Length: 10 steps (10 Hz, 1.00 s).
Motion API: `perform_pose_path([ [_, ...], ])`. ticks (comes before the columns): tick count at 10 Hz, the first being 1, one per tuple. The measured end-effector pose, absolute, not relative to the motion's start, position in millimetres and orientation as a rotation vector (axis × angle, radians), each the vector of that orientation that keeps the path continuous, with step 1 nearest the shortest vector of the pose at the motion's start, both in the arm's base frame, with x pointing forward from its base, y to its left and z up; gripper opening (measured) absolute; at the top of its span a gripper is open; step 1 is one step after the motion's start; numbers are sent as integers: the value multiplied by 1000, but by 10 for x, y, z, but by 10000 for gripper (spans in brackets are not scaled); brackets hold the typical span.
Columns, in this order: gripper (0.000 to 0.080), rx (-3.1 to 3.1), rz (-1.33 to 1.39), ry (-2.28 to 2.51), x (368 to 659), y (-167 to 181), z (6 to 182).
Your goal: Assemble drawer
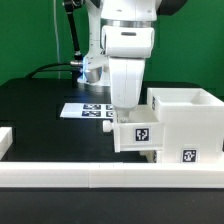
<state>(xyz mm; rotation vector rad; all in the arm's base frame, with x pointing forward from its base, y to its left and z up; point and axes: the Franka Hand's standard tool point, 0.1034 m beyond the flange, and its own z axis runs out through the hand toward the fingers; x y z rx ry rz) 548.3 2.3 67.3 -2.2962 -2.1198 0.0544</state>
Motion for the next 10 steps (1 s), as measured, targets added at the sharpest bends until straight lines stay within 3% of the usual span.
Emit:
perform_pose_path([
  [1, 616, -2297, 57, -2121, 5503, 21, 723],
  [5, 648, -2300, 101, -2133, 5591, -350, 1168],
  [7, 649, -2312, 106, -2116, 5623, -573, 1161],
  [10, 649, -2259, 97, -2138, 5605, -775, 837],
])
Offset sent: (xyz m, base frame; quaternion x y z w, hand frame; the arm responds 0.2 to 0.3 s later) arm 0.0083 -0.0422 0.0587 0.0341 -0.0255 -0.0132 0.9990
